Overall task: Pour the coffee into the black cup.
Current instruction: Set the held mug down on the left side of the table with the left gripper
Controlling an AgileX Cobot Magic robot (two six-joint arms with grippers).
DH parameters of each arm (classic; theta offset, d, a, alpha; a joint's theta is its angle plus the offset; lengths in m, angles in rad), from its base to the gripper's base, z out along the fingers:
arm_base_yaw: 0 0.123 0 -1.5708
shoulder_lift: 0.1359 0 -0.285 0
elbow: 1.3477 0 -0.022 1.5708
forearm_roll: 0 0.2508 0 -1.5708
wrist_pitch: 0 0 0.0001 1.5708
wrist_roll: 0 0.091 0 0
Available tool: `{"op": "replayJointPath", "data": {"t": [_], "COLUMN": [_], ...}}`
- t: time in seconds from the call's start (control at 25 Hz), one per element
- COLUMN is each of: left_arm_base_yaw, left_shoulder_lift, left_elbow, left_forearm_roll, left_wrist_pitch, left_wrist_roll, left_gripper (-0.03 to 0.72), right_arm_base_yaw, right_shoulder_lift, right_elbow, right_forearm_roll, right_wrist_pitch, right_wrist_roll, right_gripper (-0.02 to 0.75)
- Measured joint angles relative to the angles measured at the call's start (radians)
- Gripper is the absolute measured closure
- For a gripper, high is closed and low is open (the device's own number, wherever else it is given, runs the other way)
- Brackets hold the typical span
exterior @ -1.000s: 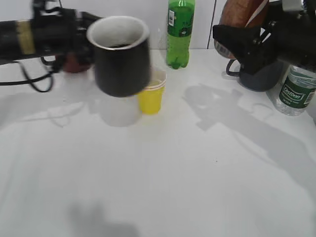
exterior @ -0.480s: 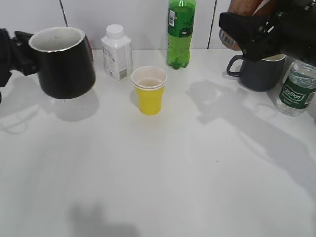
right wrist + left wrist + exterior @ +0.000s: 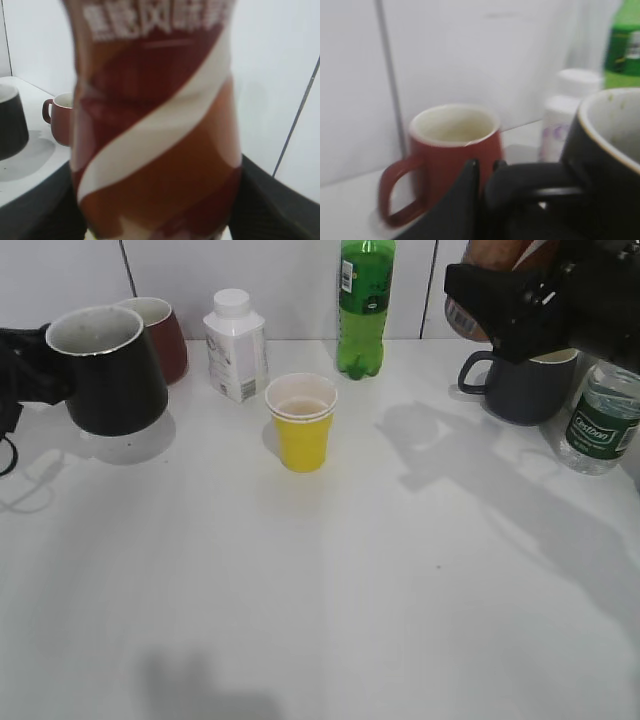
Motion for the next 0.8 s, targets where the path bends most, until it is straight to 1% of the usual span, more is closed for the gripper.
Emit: {"op": "replayJointPath", "data": {"t": [0.16, 0.28, 0.8], "left_arm_base_yaw": [0.000, 0.000, 0.000], "left_shoulder_lift": [0.068, 0.115, 0.235], "left_elbow": [0.000, -0.003, -0.074], "left_forearm_roll": [-0.103, -0.151, -0.166], "left_wrist_pitch": [-0.006, -0.006, -0.034], "left_wrist_roll": [0.056, 0.088, 0.099], "left_gripper": [0.641, 0.641, 0.641], "right_arm_base_yaw": [0.000, 0.000, 0.000], "right_shoulder_lift": [0.000, 0.000, 0.000], "right_elbow": [0.000, 0.000, 0.000], "right_forearm_roll": [0.001, 0.001, 0.001], "right_wrist_pitch": [0.000, 0.000, 0.000], "right_wrist_roll": [0.001, 0.001, 0.002], "right_gripper": [0.195, 0.195, 0.195]}}
